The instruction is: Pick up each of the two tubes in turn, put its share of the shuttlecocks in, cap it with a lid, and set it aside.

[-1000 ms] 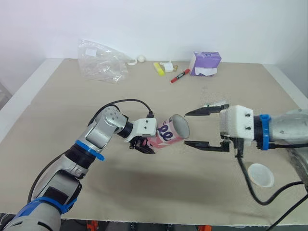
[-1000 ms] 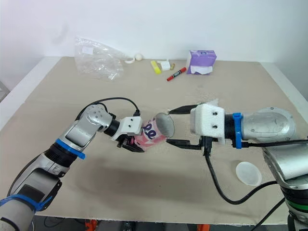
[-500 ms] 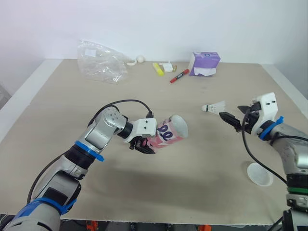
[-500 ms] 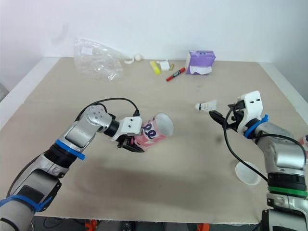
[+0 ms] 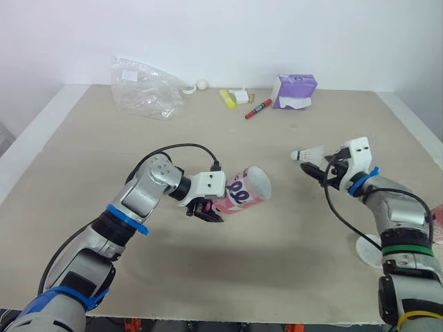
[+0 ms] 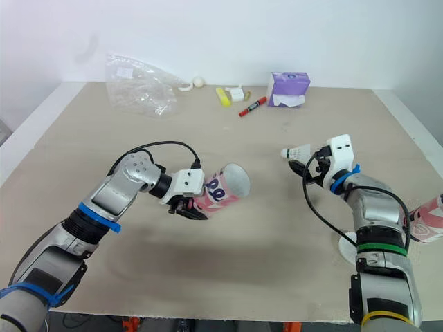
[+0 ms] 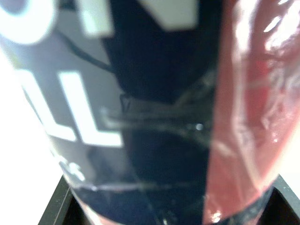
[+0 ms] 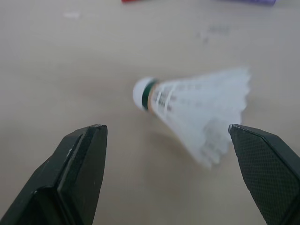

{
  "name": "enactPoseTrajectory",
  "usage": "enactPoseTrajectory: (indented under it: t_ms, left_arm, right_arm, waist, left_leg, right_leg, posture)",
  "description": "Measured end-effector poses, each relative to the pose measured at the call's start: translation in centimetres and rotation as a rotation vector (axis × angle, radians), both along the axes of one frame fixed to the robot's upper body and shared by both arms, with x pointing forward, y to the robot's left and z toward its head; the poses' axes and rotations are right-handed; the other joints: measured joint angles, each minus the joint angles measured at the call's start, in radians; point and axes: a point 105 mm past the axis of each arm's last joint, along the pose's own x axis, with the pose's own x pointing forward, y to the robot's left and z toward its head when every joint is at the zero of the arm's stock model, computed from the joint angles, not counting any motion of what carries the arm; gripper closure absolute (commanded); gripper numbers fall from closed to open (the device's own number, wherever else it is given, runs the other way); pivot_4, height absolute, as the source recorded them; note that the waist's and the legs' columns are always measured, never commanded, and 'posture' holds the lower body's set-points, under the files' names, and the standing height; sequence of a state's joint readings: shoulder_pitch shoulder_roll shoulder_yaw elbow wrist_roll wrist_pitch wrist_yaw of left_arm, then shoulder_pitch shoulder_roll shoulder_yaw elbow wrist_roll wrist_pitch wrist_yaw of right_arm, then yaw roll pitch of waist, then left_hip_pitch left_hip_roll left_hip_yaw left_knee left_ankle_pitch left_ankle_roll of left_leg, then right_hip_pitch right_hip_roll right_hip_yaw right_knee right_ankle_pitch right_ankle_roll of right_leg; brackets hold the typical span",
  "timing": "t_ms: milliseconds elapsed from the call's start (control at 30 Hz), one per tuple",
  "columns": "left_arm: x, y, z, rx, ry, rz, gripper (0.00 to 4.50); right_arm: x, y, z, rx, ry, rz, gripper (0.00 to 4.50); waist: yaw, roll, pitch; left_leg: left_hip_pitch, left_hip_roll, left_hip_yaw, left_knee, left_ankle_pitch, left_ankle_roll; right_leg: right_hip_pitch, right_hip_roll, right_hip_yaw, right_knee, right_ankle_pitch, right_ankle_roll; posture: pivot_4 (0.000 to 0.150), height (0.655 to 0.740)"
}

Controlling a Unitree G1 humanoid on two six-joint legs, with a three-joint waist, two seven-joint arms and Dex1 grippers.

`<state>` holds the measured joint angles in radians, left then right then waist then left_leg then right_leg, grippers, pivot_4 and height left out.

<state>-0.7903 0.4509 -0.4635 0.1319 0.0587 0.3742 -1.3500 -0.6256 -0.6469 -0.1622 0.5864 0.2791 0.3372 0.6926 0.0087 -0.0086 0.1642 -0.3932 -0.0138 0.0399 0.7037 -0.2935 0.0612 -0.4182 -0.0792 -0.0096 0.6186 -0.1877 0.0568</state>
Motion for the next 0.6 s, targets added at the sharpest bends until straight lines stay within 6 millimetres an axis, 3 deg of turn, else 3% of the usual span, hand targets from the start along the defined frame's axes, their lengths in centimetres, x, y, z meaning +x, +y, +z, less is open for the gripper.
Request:
enactPoseTrajectory:
  t_ms: [367, 467, 600]
  left_arm:
    - [0.0, 0.0, 0.0, -0.003, -0.001, 0.005, 1.93]
    - [0.0, 0.0, 0.0, -0.003, -0.002, 0.006, 1.93]
    - [0.0, 0.0, -0.1, -0.004, -0.002, 0.007, 1.93]
  right_arm:
    - [1.8, 1.6, 0.7, 0.024, -0.026, 0.024, 0.06]
    - [2.2, 1.5, 0.4, 0.033, -0.012, 0.010, 0.85]
    - [2.5, 1.5, 0.1, 0.042, -0.006, 0.000, 2.81]
  waist:
    - [0.000, 0.000, 0.000]
    - [-0.001, 0.000, 0.000]
    - [-0.001, 0.000, 0.000]
  left_leg:
    - [0.000, 0.000, 0.000, 0.000, 0.000, 0.000]
    - [0.000, 0.000, 0.001, 0.000, 0.000, 0.000]
    - [0.000, 0.000, 0.000, 0.000, 0.000, 0.000]
  right_leg:
    - [0.000, 0.000, 0.000, 0.000, 0.000, 0.000]
    - [0.000, 0.000, 0.000, 0.000, 0.000, 0.000]
    - [0.000, 0.000, 0.001, 0.000, 0.000, 0.000]
  posture:
    - [0.150, 0.7400]
    - [0.150, 0.7400]
    - [0.150, 0.7400]
